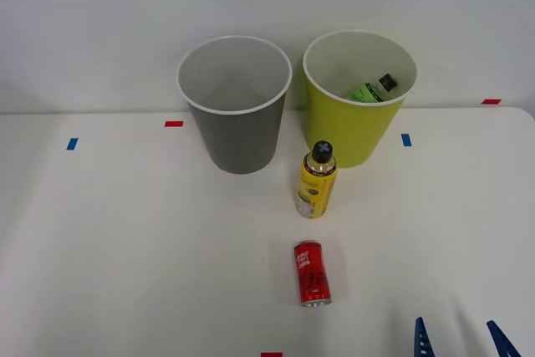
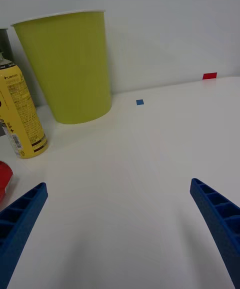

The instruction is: Put cans in the gray bin, plastic bottles in the light green bin

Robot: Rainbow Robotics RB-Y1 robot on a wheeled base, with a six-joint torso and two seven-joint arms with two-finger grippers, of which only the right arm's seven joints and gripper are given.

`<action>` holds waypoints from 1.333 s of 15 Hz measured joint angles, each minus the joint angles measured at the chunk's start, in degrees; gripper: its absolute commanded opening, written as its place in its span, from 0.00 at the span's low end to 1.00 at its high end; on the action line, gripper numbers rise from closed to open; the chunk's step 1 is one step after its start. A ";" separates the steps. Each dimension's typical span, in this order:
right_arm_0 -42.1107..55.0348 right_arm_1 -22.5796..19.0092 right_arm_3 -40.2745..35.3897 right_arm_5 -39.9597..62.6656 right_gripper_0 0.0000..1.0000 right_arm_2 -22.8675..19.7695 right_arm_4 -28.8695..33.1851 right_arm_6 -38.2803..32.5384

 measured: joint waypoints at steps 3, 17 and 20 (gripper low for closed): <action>0.00 0.00 0.00 0.00 0.99 0.00 0.00 0.00; 0.00 0.00 0.00 0.00 0.99 0.00 0.00 0.00; 0.00 0.00 0.00 0.00 0.99 0.00 0.00 0.00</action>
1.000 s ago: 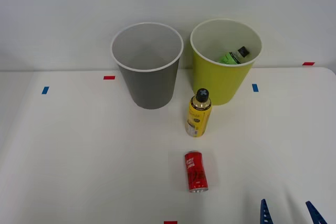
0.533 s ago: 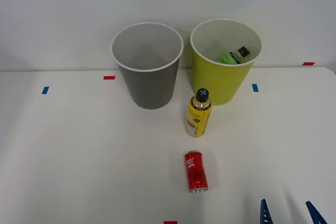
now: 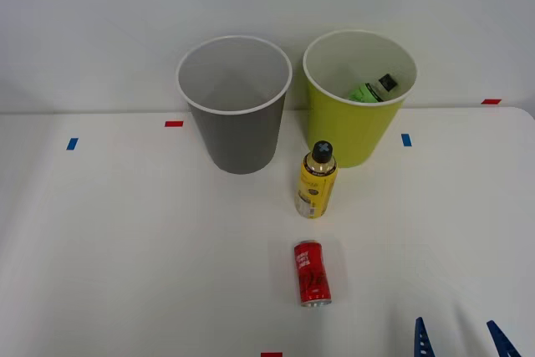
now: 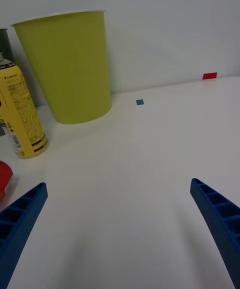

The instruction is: Put cans in the gray bin, plastic bottles in the light green bin

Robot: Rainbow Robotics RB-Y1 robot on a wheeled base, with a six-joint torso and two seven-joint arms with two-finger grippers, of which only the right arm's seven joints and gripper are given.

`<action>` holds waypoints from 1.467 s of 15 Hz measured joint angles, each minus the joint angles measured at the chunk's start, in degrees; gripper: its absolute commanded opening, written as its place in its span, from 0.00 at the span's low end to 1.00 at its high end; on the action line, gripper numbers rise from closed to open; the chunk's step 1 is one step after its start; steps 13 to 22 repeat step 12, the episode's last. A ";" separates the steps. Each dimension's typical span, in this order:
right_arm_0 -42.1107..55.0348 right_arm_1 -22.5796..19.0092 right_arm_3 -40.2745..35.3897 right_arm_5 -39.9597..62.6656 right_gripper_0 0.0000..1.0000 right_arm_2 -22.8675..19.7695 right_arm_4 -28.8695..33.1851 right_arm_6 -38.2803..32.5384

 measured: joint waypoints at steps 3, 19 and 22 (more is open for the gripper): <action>0.00 0.00 0.00 0.00 0.99 0.00 0.00 0.00; 0.00 0.00 0.00 0.00 0.99 0.00 0.00 0.00; 0.00 0.00 0.00 0.00 0.99 0.00 0.00 0.00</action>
